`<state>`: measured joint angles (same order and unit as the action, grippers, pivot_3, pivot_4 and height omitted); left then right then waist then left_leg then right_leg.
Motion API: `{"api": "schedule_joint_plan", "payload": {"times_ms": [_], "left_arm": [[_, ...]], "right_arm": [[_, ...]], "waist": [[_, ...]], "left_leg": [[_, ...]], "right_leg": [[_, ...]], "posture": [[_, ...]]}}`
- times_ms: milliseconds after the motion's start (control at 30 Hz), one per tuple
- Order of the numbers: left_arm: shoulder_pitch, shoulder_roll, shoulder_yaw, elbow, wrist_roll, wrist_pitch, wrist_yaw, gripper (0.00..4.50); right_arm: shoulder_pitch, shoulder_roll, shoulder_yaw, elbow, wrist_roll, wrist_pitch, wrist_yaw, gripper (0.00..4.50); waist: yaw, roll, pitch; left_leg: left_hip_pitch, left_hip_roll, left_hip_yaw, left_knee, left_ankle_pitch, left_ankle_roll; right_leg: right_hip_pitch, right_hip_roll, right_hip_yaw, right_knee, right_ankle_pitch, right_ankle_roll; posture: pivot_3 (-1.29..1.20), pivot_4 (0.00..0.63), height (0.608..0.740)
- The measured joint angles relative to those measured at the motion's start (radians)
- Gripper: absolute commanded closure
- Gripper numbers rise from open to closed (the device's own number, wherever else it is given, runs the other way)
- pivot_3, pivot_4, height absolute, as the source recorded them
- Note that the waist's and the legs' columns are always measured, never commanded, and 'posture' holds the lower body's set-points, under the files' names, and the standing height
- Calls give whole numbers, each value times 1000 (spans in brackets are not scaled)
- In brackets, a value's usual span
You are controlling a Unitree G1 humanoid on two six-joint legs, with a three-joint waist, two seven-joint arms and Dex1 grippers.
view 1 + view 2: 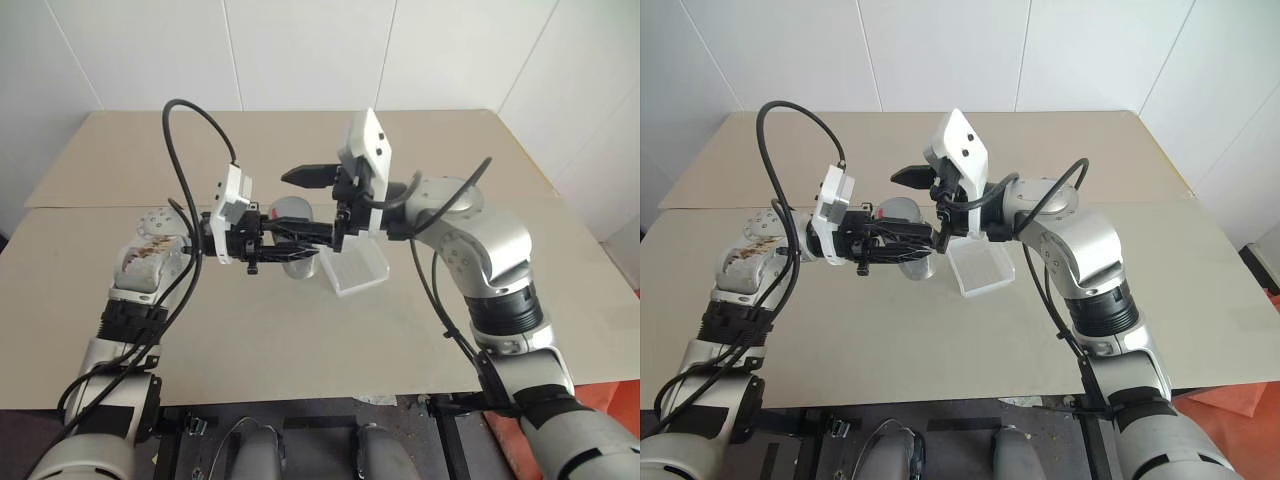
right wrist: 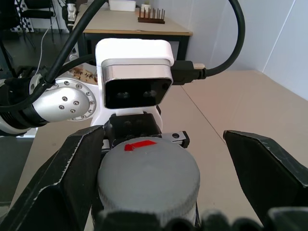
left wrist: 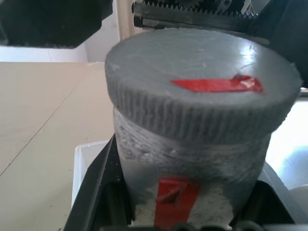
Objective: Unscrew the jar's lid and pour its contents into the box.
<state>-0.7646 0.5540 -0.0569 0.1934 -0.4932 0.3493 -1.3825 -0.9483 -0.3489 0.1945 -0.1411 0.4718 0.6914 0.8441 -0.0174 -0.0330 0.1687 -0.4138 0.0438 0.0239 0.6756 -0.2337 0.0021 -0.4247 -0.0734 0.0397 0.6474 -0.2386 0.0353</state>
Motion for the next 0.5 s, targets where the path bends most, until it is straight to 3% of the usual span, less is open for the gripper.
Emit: {"api": "schedule_joint_plan", "payload": {"times_ms": [300,500], "left_arm": [[-17,-1,-4,17,11,-2,-16,2569],[-17,-1,-1,17,21,-3,-12,2569]], "right_arm": [[0,8,2,5,-18,0,7,0],[0,11,14,6,-16,0,30,1761]], "waist": [[0,0,0],[0,0,0]], "left_leg": [[0,0,0,0,0,0],[0,0,0,0,0,0]], "right_leg": [[0,0,0,0,0,0],[0,0,0,0,0,0]], "posture": [[0,150,740],[0,150,740]]}}
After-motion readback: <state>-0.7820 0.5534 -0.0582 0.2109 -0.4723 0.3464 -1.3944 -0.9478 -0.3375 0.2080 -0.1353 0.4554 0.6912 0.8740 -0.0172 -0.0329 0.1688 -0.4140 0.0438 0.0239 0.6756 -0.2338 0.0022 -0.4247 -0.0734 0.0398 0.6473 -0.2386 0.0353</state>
